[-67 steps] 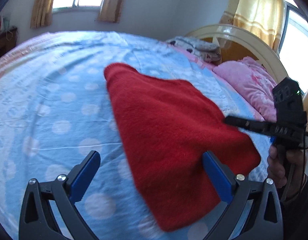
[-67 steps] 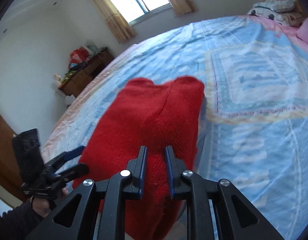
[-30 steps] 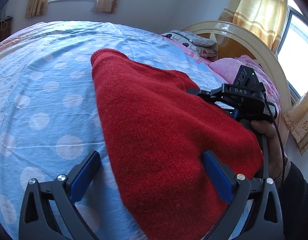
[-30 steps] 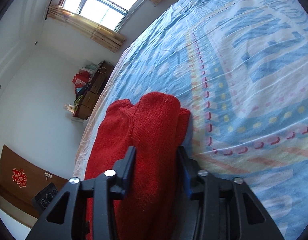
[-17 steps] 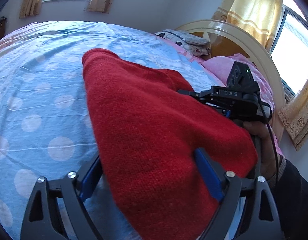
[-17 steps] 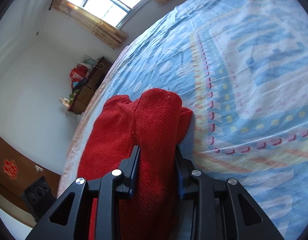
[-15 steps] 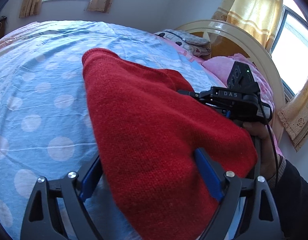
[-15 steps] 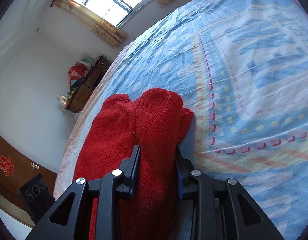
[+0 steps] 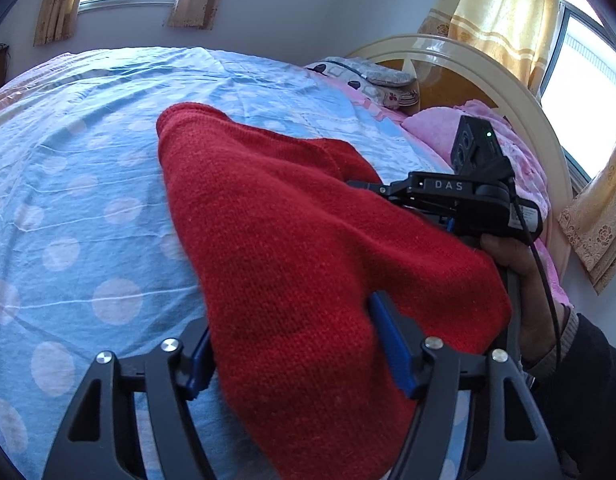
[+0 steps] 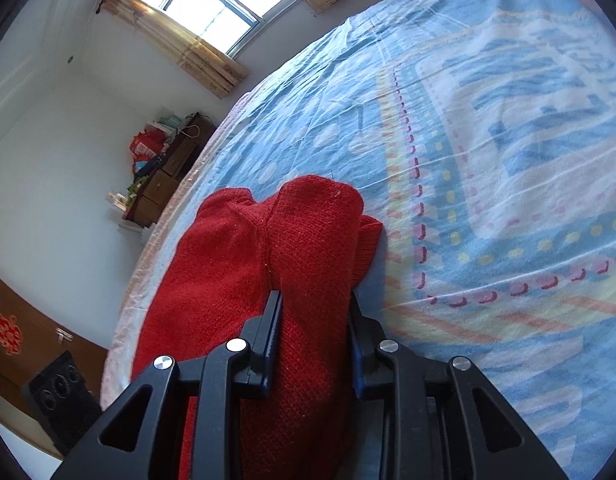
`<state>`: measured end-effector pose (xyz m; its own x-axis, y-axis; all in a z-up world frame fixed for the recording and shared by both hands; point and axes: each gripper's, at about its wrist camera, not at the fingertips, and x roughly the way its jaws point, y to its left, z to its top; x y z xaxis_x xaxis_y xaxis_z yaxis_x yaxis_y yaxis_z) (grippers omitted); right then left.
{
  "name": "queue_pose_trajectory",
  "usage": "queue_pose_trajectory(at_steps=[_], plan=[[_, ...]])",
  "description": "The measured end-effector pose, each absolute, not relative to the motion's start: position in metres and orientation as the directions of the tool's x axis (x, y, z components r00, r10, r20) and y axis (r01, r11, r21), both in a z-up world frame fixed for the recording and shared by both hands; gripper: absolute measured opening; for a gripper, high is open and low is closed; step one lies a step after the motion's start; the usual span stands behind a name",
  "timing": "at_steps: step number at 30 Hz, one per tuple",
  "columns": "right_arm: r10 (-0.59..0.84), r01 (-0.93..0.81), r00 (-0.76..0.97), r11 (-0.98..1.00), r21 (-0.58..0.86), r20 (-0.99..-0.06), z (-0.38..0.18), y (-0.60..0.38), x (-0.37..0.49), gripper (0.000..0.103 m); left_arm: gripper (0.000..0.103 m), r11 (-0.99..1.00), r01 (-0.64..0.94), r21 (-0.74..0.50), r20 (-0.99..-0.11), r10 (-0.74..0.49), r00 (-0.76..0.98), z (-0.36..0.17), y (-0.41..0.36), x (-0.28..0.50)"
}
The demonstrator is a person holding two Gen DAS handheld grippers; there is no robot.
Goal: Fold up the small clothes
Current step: 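Close the left tool on the sweater edge beside the right tool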
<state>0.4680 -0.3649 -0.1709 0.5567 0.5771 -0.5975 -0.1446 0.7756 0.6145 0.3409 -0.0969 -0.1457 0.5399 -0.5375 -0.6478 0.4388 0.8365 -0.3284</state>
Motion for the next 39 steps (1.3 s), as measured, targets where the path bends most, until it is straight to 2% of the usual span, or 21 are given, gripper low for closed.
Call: queue_pose_trajectory(at_steps=[6,12,28,39], plan=[[0.505,-0.123,0.593,0.827,0.549,-0.627,-0.16,-0.355,0.458,0.024,0.052,0.852,0.426,-0.305,-0.659,-0.512,0.551,-0.14,-0.097,0.336],[0.483,-0.11,0.632,0.83,0.547,-0.606,-0.15,-0.352,0.439,0.023,0.045,0.865,0.427,-0.263,-0.666,-0.484,0.568,-0.128,-0.094,0.324],[0.564,-0.196,0.659,0.768,0.61,-0.497,-0.125,-0.323,0.372,0.023,0.042,0.87,0.417,-0.262,-0.672,-0.475,0.569,-0.109,-0.065,0.274],[0.617,-0.253,0.635,0.735,0.63,-0.465,-0.128,-0.285,0.345,0.022,0.041,0.886,0.398,-0.239,-0.654,-0.45,0.608,-0.096,-0.035,0.235]])
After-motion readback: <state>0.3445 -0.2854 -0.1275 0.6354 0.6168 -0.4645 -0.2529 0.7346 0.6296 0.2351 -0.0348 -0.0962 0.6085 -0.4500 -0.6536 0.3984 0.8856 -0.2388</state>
